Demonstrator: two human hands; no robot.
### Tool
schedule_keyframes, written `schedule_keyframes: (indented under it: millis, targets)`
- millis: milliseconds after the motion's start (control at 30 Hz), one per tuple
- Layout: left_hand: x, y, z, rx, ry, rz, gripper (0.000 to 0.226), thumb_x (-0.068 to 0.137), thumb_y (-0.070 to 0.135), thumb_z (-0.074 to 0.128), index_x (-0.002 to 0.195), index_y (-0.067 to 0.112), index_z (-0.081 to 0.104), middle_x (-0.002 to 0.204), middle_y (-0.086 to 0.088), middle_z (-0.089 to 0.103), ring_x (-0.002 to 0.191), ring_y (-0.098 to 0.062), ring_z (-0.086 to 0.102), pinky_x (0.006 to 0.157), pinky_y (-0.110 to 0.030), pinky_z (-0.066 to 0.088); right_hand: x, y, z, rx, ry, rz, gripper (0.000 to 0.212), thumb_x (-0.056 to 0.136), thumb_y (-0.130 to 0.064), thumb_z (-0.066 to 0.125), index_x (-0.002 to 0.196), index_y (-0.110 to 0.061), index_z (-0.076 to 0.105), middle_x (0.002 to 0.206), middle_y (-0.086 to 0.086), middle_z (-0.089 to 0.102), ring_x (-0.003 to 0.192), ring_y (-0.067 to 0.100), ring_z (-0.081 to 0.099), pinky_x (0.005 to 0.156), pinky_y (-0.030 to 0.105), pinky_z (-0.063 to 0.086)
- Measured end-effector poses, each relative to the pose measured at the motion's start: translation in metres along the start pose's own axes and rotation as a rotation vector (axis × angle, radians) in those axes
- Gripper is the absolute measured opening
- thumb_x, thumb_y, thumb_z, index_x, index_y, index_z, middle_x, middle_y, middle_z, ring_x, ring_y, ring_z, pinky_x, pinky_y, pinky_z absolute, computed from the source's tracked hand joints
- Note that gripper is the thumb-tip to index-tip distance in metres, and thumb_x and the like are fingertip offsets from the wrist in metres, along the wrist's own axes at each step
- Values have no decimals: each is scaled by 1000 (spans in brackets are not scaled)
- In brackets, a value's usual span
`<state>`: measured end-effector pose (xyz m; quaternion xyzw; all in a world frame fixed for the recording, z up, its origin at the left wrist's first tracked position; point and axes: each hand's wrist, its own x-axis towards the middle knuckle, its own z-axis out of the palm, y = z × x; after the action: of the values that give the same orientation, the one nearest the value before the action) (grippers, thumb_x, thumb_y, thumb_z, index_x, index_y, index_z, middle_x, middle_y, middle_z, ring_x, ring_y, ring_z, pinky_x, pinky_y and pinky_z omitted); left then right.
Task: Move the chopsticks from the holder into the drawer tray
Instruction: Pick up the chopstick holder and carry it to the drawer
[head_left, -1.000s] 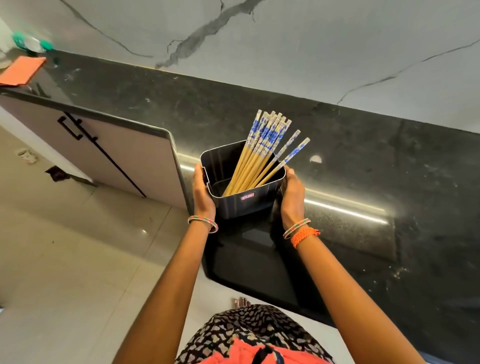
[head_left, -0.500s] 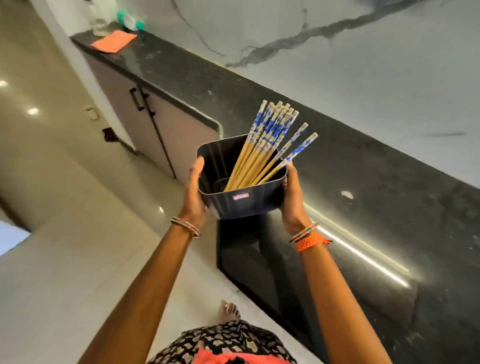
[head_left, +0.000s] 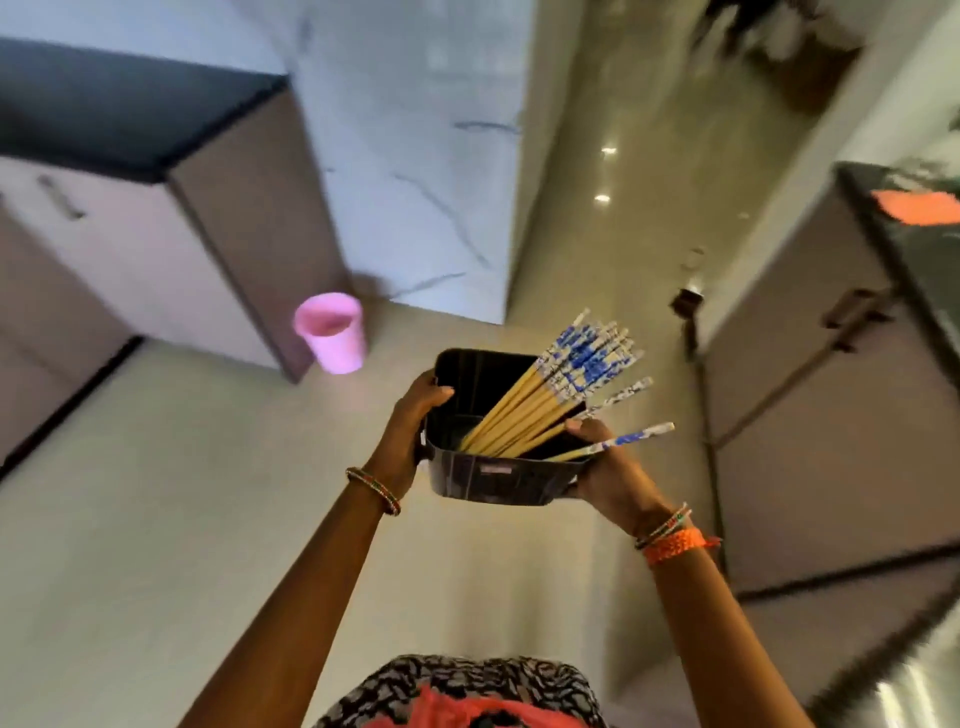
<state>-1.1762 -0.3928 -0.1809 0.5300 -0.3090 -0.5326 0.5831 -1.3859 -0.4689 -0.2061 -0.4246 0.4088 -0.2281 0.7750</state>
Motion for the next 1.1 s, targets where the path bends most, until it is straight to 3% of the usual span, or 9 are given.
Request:
schedule_keyframes:
  millis: [67, 267, 367, 467, 667, 867, 933, 1033, 1100]
  targets:
    - [-20, 3, -55, -2, 136, 15, 44, 72, 39, 55, 114, 27, 59, 121, -7, 62, 116, -26, 54, 94, -46, 43, 35, 7, 49, -47, -141, 39, 34, 74, -35, 62, 107, -29, 67, 99, -3, 76, 99, 24, 65, 78, 45, 55]
    - [-102, 26, -195, -82, 567, 117, 32, 73, 40, 53, 100, 27, 63, 105, -5, 64, 109, -31, 54, 90, -48, 41, 107, 36, 226, -192, -467, 154, 44, 71, -38, 62, 114, -29, 61, 117, 4, 67, 114, 30, 57, 87, 51, 49]
    - [-139, 42, -250, -87, 717, 138, 42, 74, 43, 55, 111, 24, 60, 116, -11, 61, 117, -35, 53, 101, -55, 38, 129, 52, 305, -224, -553, 231, 44, 74, -35, 58, 117, -26, 58, 128, 10, 60, 120, 32, 52, 87, 49, 46]
    - [-162, 40, -302, -94, 817, 146, 51, 78, 42, 51, 124, 20, 52, 126, -15, 58, 119, -34, 53, 104, -57, 39, 148, 72, 370, -274, -614, 299, 28, 80, -33, 55, 107, -28, 59, 121, 10, 59, 113, 30, 52, 88, 48, 40]
    - [-161, 41, -401, -245, 953, 243, 33, 78, 34, 51, 109, 24, 59, 105, -6, 68, 95, -22, 66, 75, -32, 54, 207, 100, 478, -345, -757, 313, 33, 68, -40, 63, 100, -31, 64, 129, 13, 54, 107, 30, 49, 75, 37, 43]
    - [-151, 88, -508, -231, 1079, 313, 35, 84, 37, 42, 109, 26, 63, 89, 6, 69, 85, -11, 62, 70, -25, 50, 273, 93, 607, -382, -831, 367, 35, 66, -44, 65, 99, -34, 64, 124, 13, 54, 108, 31, 52, 79, 42, 46]
    - [-147, 107, -546, -196, 1129, 301, 46, 80, 41, 43, 123, 29, 55, 102, 4, 64, 97, -15, 56, 75, -30, 45, 295, 86, 656, -402, -866, 355, 22, 75, -41, 62, 96, -37, 66, 115, 11, 59, 105, 29, 56, 81, 45, 45]
    - [-143, 131, -601, -197, 1170, 256, 62, 76, 45, 45, 137, 35, 39, 129, -5, 51, 118, -26, 48, 88, -41, 44, 319, 78, 727, -439, -916, 322, 11, 80, -41, 59, 86, -42, 69, 92, 0, 58, 87, 20, 58, 70, 35, 47]
    - [-144, 143, -637, -239, 1218, 256, 66, 75, 47, 46, 139, 33, 36, 134, -9, 48, 121, -32, 46, 93, -49, 43, 332, 76, 771, -469, -974, 306, 11, 79, -42, 60, 87, -42, 68, 92, -4, 58, 85, 19, 57, 65, 30, 47]
